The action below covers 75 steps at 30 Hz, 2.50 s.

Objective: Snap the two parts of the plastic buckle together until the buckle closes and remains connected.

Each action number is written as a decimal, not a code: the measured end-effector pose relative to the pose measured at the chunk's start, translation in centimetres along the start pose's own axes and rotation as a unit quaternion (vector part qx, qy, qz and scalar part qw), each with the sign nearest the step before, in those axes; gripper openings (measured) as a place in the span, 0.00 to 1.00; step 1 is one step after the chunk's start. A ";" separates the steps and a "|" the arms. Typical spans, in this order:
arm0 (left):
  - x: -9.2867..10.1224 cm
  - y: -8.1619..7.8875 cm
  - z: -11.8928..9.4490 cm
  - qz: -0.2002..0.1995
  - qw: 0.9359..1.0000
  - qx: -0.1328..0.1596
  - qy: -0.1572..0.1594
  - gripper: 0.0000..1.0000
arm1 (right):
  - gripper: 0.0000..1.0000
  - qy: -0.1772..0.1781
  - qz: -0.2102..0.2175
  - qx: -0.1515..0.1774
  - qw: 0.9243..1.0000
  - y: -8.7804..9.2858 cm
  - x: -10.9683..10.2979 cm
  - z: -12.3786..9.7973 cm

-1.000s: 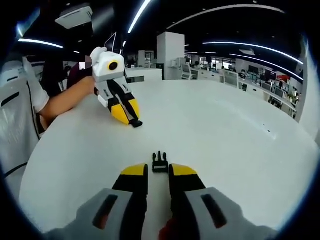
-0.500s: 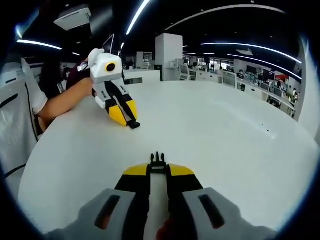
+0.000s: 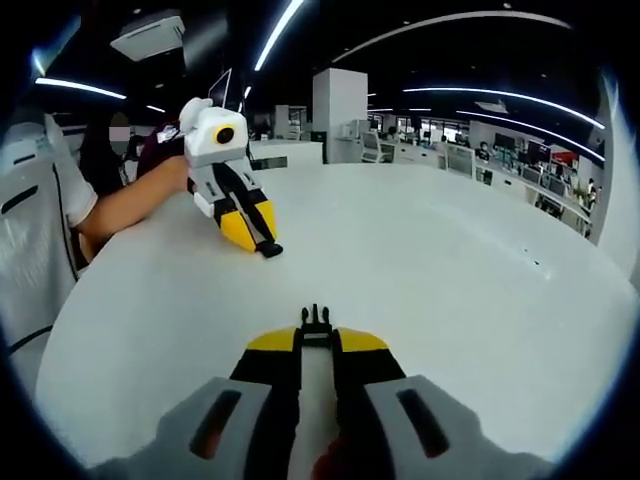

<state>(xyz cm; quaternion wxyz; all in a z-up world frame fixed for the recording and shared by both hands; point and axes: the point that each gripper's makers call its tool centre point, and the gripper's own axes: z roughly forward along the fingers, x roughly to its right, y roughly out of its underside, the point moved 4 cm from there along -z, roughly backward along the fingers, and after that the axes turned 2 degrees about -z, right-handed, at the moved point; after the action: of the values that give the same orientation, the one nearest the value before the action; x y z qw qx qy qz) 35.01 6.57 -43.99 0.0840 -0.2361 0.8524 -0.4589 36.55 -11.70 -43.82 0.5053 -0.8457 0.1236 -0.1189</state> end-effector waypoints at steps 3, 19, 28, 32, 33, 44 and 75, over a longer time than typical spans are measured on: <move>0.0 0.0 0.0 0.000 1.000 0.000 0.000 0.12 | 0.12 -0.001 -0.001 0.000 1.000 0.0 0.0 0.0; 0.0 0.1 0.0 -0.006 1.000 0.007 0.010 0.12 | 0.12 -0.013 -0.006 0.004 1.000 0.1 -0.4 -0.3; 0.5 0.0 0.1 0.016 1.000 0.003 0.013 0.12 | 0.12 -0.022 -0.008 0.009 1.000 -0.2 -1.0 -0.4; 0.5 0.0 0.0 0.019 1.000 0.002 0.013 0.12 | 0.12 -0.031 -0.010 0.010 0.999 -0.3 -1.3 -0.3; 0.6 0.0 0.0 0.021 1.000 0.002 0.014 0.12 | 0.12 -0.033 -0.011 0.010 0.999 -0.4 -1.4 -0.4; 0.9 0.0 -0.1 0.034 0.999 -0.002 0.021 0.12 | 0.12 -0.061 -0.019 0.012 0.998 -0.8 -2.6 -0.1; 3.5 -0.3 0.2 0.073 0.994 0.001 0.076 0.12 | 0.12 -0.116 -0.040 0.013 0.992 -1.2 -4.9 0.6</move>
<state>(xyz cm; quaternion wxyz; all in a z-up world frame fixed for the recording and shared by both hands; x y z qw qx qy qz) 32.08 4.57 -43.65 0.0523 -0.1377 0.8706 -0.4695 32.20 -9.07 -43.41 0.5221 -0.8514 0.0288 -0.0413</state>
